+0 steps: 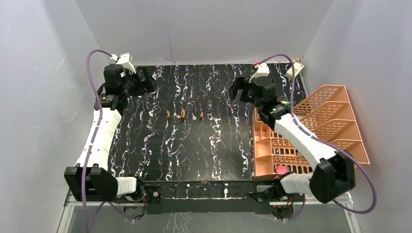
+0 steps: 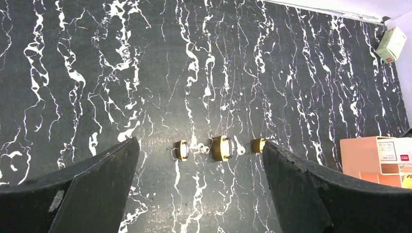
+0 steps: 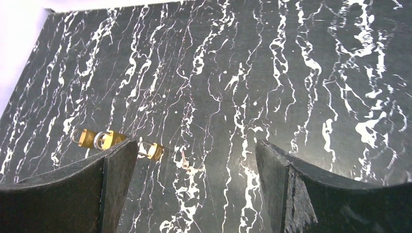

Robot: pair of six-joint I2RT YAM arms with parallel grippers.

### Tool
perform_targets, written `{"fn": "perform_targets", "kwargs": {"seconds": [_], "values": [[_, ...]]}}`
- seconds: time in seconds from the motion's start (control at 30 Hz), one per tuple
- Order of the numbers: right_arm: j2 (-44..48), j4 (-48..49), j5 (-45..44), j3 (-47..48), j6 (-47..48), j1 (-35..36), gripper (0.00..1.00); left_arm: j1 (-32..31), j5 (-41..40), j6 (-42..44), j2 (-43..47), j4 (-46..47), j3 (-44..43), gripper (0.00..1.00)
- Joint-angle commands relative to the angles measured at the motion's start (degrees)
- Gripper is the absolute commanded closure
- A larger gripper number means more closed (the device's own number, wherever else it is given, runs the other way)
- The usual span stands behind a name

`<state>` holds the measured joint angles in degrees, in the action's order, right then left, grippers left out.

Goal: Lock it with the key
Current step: Reset both arms

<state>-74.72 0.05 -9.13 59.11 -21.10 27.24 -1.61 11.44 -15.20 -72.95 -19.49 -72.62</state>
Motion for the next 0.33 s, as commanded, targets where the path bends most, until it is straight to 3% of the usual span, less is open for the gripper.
{"fn": "perform_targets", "kwargs": {"seconds": [0.0, 0.3], "values": [[6.53, 0.05, -4.69, -2.99, -1.68, 0.03, 0.01, 0.34, 1.97, -0.23, 3.57, 3.42, 1.21, 0.02], [14.49, 3.94, -3.76, -8.59, 4.38, 0.01, 0.02, 0.39, 3.71, -1.94, 3.57, 4.22, 1.06, 0.02]]}}
